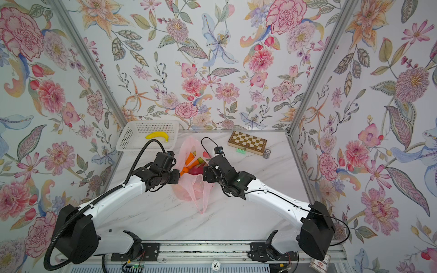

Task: Untie the knot of the plastic bag and take out the fruit
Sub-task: Open the plastic bag at the center of the table.

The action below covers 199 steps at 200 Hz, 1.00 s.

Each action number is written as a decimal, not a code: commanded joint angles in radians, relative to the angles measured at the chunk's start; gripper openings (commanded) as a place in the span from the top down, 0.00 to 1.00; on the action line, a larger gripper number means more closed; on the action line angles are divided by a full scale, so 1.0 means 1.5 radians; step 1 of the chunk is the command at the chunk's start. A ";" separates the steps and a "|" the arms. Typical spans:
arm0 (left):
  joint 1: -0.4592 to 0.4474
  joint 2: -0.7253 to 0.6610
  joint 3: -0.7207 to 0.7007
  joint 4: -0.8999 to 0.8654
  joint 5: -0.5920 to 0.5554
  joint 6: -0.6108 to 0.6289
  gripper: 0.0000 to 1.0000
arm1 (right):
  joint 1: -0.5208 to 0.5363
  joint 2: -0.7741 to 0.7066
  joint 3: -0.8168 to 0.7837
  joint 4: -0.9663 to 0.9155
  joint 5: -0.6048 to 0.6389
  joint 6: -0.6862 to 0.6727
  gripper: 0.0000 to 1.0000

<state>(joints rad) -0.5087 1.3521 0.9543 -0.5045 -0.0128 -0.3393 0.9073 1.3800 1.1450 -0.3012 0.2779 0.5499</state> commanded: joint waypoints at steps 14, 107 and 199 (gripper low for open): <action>-0.006 -0.016 -0.057 -0.026 0.020 -0.047 0.55 | 0.016 0.095 0.103 -0.020 -0.012 -0.006 0.23; -0.036 -0.069 -0.175 -0.015 0.024 -0.085 0.72 | -0.020 0.360 0.258 -0.112 -0.086 0.049 0.16; -0.117 -0.074 -0.243 0.072 -0.042 -0.111 0.71 | -0.012 0.285 -0.025 0.077 -0.138 -0.020 0.05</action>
<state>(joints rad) -0.6380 1.2499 0.6365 -0.4461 -0.0116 -0.4706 0.8906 1.8473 1.1934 -0.2749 0.0967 0.5873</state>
